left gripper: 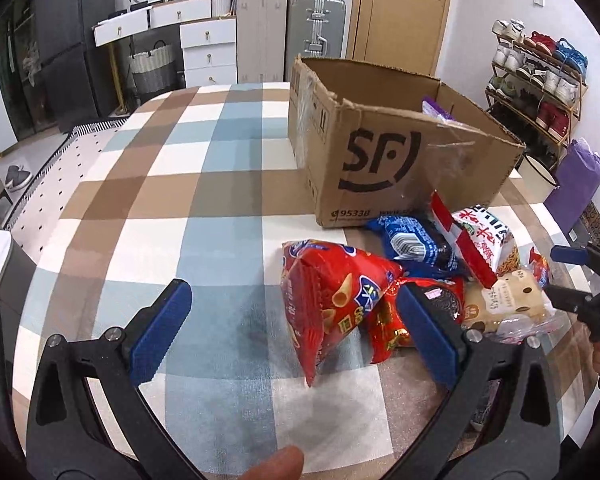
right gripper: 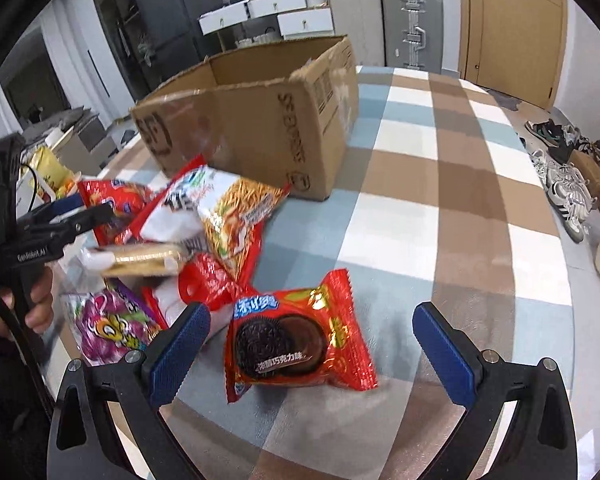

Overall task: Organize snacks
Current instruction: 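Grasp the red chip bag with left tool while right tool grasps red Oreo pack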

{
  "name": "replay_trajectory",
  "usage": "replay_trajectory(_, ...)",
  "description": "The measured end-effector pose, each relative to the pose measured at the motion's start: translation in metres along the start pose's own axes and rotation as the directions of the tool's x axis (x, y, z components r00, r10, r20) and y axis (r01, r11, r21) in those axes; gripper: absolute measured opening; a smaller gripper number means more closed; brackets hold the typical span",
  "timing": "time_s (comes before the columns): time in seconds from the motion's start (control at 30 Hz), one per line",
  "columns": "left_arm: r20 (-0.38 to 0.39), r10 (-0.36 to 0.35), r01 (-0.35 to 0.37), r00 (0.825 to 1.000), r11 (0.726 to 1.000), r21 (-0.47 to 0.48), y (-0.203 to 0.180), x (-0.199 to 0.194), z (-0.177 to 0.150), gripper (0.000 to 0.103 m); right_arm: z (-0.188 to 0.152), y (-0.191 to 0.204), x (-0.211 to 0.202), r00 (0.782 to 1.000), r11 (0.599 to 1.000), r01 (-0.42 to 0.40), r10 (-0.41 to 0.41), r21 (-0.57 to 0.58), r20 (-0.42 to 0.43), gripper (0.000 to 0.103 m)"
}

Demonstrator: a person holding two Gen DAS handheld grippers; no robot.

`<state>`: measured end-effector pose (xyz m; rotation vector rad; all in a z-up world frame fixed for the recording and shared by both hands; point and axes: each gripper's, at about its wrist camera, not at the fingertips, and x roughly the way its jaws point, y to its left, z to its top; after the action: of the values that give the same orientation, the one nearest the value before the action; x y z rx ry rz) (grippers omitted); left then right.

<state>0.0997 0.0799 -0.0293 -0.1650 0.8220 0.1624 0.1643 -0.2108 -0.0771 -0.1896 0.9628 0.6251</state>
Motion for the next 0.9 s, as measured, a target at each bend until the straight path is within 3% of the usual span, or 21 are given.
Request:
replay_trajectory(0.4,-0.022,-0.012,0.011,1.000,0.999,-0.040,0.010,0.020,0.006,0.101,-0.004,0.008,0.010,0.999,0.997,0.031,-0.033,-0.069,-0.035,0.102)
replay_trajectory(0.6,-0.057,-0.085,0.083,0.995,0.996,-0.042,0.008,0.035,0.009,0.080,-0.004,0.011,0.009,0.999,0.997,0.013,-0.016,-0.080,-0.040,0.102)
replay_trajectory(0.77,-0.062,-0.134,0.133,0.989,0.991,-0.027,0.002,0.041,0.006,0.052,-0.006,0.014,0.009,0.999,0.996,0.000,-0.004,-0.093,-0.043,0.102)
replay_trajectory(0.9,-0.044,-0.129,0.128,0.991,0.992,-0.010,0.000,0.040,0.005,0.044,-0.007,0.015,0.012,0.999,0.995,-0.003,-0.002,-0.101,-0.049,0.102)
